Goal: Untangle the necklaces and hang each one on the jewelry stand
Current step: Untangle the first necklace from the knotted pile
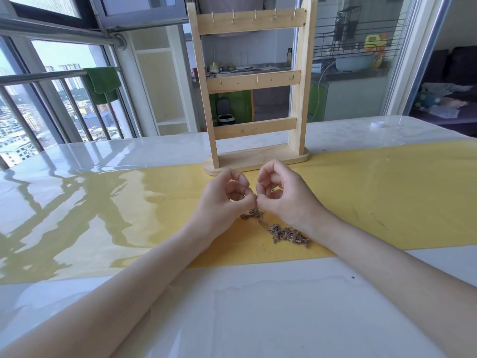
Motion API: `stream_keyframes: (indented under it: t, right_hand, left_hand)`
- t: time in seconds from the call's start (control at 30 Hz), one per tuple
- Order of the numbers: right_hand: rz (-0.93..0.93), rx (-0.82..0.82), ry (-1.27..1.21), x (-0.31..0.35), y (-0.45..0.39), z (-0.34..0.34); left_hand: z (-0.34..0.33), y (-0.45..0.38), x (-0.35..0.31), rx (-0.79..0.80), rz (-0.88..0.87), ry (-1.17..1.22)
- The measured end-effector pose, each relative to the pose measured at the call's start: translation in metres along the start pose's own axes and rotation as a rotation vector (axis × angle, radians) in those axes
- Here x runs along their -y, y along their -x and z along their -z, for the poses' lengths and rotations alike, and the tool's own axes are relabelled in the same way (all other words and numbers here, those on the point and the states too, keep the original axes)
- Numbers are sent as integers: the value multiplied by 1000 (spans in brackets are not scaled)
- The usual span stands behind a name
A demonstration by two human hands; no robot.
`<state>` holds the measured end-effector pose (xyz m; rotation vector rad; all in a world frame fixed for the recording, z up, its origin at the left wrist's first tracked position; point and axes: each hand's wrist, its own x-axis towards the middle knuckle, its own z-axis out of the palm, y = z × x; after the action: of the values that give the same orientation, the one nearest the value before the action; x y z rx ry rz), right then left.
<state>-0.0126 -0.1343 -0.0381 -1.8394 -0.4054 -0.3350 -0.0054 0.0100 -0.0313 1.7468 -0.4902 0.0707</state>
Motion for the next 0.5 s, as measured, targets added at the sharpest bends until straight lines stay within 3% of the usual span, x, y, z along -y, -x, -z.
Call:
stream_keyframes:
  t: [0.5]
  right_hand:
    - [-60, 14, -125, 4, 2, 4]
  left_hand:
    - [4, -3, 1, -34, 112, 135]
